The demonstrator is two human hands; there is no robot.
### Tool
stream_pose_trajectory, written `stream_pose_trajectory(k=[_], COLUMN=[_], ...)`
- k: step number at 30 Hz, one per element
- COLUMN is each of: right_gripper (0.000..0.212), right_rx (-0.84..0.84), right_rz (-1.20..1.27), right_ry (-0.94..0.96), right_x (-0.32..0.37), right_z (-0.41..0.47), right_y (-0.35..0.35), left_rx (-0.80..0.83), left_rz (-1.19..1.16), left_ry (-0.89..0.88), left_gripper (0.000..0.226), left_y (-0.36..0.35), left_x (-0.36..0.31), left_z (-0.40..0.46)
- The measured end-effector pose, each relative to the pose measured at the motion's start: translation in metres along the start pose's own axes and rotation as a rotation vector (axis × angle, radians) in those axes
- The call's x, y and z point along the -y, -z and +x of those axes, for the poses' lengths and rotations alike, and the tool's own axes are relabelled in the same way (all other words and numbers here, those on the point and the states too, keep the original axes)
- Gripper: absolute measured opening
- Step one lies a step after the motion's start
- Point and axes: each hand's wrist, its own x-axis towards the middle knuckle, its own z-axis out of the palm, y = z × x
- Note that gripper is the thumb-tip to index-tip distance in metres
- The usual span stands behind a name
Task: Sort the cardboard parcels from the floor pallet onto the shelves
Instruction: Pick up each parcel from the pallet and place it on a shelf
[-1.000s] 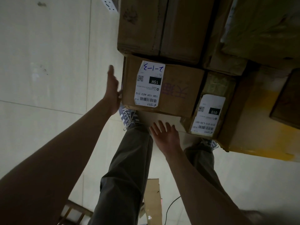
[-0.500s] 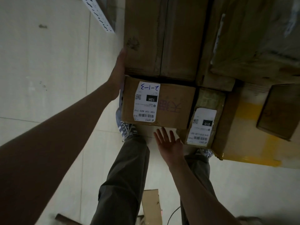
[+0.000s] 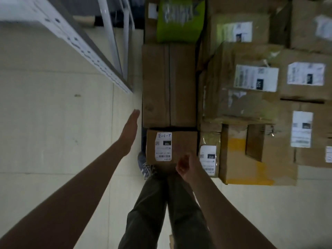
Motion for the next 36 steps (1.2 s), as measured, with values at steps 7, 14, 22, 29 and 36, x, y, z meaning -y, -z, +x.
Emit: stream_pose_trajectory(k=[7, 14, 22, 29, 36], right_gripper=[0.016, 0.012, 0.013, 0.014, 0.019], right_rx=[0.152, 0.262, 0.364, 0.359, 0.286], right_rz=[-0.259, -0.435, -0.461, -0.466, -0.329], right_ry=[0.282, 0.428, 0.514, 0.558, 0.745], right_x=[0.078, 0.125, 0.174, 0.211, 0.264], right_z=[-0.050, -0.080, -0.092, -0.058, 0.009], right_y=[-0.047, -0.068, -0.108, -0.158, -0.246], left_rx=[0.025, -0.001, 0.003, -0.023, 0.014], left_rz=[0.097, 0.171, 0.261, 0.323, 0.317], left_ry=[-0.057, -0.076, -0.103, -0.107, -0.066], left_gripper=[0.053, 0.056, 0.055, 0.019, 0.065], left_y=[-0.014, -0.036, -0.056, -0.048, -0.041], left_x=[-0.057, -0.112, -0.166, -0.227, -0.270], left_z=[-0.016, -0.024, 0.013, 0.109, 0.263])
